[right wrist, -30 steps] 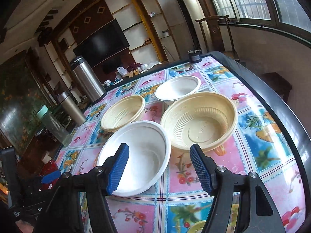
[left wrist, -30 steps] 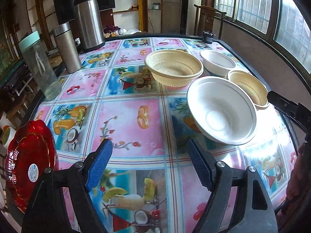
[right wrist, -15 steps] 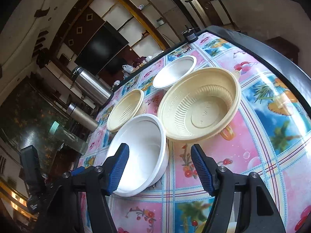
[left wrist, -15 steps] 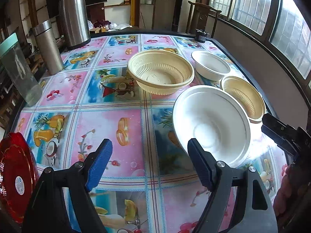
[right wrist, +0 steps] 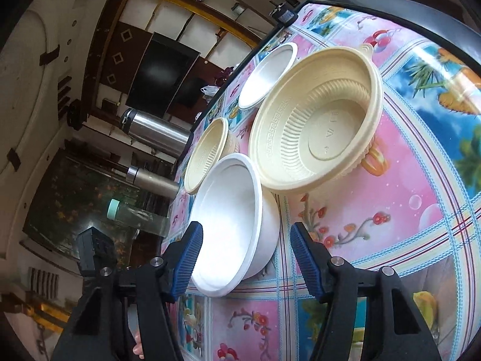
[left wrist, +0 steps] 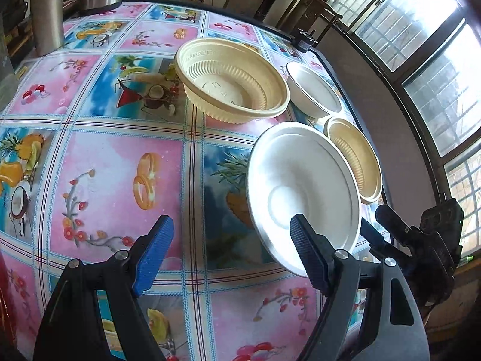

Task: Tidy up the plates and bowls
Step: 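Move the left gripper to the rim of the large white bowl, then close the left gripper on the white bowl's rim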

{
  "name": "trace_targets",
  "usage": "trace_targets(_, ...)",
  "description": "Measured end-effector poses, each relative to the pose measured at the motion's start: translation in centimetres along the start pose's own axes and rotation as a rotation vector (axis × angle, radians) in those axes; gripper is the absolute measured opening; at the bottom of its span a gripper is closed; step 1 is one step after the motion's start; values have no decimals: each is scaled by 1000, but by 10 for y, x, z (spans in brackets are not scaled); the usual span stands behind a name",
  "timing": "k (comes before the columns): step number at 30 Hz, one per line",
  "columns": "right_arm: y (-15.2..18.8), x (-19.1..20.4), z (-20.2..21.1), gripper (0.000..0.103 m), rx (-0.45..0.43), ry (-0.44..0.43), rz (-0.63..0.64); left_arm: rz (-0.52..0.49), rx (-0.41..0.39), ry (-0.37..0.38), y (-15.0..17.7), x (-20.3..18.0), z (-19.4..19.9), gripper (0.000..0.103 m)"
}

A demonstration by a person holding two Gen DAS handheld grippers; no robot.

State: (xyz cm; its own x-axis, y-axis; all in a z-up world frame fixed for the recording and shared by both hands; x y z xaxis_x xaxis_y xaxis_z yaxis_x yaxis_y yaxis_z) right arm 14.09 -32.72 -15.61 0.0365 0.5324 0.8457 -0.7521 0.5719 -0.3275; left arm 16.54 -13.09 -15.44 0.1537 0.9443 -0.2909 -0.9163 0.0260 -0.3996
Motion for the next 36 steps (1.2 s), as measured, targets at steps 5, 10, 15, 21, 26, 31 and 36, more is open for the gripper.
trace_targets(5, 4, -3, -11, 49, 32, -20, -35, 70, 53, 54, 1, 5, -6, 80)
trace_targets(10, 5, -8, -19, 32, 37, -4, -55, 109, 89, 90, 2, 2, -10, 80)
trace_targets(15, 4, -11, -19, 23, 17, 25, -46, 105, 50, 94, -5, -7, -4, 79)
trace_targets(21, 6, -8, -21, 17, 12, 50, -16, 96, 35, 89, -7, -12, -6, 34)
trace_targets(26, 6, -8, -23, 14, 5, 60, -11, 101, 13, 69, -9, -11, -7, 11)
trace_targets(31, 5, -10, -23, 11, 3, 63, -9, 75, -18, 47, -11, -10, -3, 5)
trace_targets(36, 5, -10, -21, 9, -7, 70, 0, 63, -16, 59, -7, -12, -3, 5)
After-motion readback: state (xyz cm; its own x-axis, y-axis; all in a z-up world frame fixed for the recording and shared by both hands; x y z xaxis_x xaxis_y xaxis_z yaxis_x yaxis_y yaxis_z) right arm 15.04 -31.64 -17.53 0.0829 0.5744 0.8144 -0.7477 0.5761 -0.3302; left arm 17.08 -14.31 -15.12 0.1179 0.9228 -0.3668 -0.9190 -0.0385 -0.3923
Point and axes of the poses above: each gripper's, at about its wrist camera, not at the fingertips, and z roughly against the way its jaws point, x to its left, y to its underside, the point moved 9 cm from there along -z, roughly the way its jaws point, and after that the axes turned 5 degrees about -y, right-handed, at the moved point
